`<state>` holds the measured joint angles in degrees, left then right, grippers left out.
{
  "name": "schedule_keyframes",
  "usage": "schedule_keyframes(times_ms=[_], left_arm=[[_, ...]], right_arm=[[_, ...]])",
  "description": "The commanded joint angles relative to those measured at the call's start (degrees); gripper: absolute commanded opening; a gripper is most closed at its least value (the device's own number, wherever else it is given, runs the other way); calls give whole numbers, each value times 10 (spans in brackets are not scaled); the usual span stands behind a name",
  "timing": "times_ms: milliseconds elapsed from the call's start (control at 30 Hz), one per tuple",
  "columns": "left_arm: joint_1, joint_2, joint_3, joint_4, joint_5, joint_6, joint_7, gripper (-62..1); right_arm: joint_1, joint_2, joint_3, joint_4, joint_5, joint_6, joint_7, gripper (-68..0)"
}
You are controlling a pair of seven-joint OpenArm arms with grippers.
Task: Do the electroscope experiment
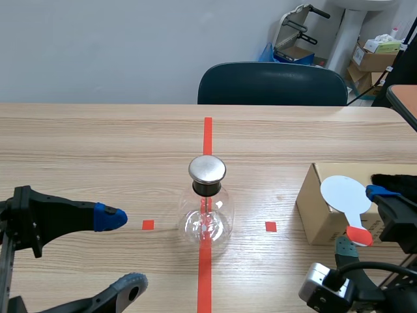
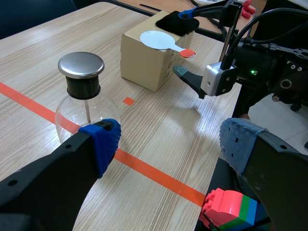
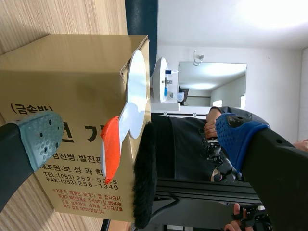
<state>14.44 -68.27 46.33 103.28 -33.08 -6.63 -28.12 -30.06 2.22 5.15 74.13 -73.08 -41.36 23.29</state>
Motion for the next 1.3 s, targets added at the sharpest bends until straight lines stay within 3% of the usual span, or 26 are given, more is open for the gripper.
schedule_keyframes(times_ms=[0,900,1000,1100,1200,1267], left_arm=[[0,-2,-2,14,-3,-1,-10,-157],[0,-2,-2,14,-4,1,4,-157],[0,5,-2,14,-4,24,9,-157],[0,36,-10,14,-4,67,41,-157],[0,69,-26,14,-4,81,80,-157],[0,88,-40,14,-3,91,103,-157]], right_arm=[[4,2,0,3,2,-32,-2,4],[-2,2,0,3,2,-35,-2,4],[-33,6,0,12,3,-35,2,4],[-77,21,0,44,42,-35,2,4],[-131,48,-3,96,107,-35,9,4],[-168,70,-3,132,154,-2,16,4]])
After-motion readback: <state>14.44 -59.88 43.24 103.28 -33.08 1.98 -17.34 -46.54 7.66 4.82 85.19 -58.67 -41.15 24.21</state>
